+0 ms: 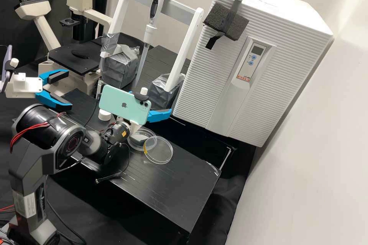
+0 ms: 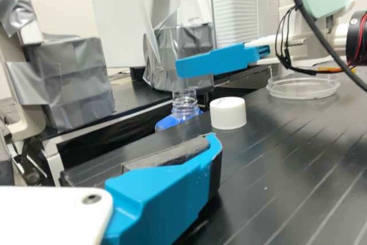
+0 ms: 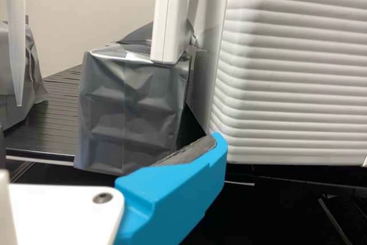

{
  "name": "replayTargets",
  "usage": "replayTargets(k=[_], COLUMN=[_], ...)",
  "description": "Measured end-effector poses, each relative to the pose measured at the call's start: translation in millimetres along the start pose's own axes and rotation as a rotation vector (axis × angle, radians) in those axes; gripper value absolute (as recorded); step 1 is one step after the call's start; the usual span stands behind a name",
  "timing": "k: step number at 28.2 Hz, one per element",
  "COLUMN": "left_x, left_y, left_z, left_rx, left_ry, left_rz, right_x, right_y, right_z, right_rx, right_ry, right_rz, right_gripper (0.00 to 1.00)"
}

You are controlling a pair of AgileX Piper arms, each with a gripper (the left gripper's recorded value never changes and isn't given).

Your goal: Close the bottle

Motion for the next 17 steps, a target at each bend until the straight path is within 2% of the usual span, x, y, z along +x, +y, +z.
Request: replayTargets(k=[13, 15, 17], left_x=[-0.5, -0.9, -0.9], left_y=[0.3, 0.5, 0.5], left_z=[-1.5, -2.8, -2.7], left_rx=[0.006, 0.006, 0.006], left_ry=[0.008, 0.012, 0.012], left_rz=[0.002, 0.003, 0.003], right_x=[-3, -12, -19], right_y=[0.9, 1.9, 4.5], right_z=[-1.0, -3.8, -7.6], right_rx=[0.0, 0.006, 0.024], right_ry=[0.003, 0.016, 0.036], right_rz=[0.003, -0.002, 0.001], right_gripper=[1.0, 1.0, 1.0])
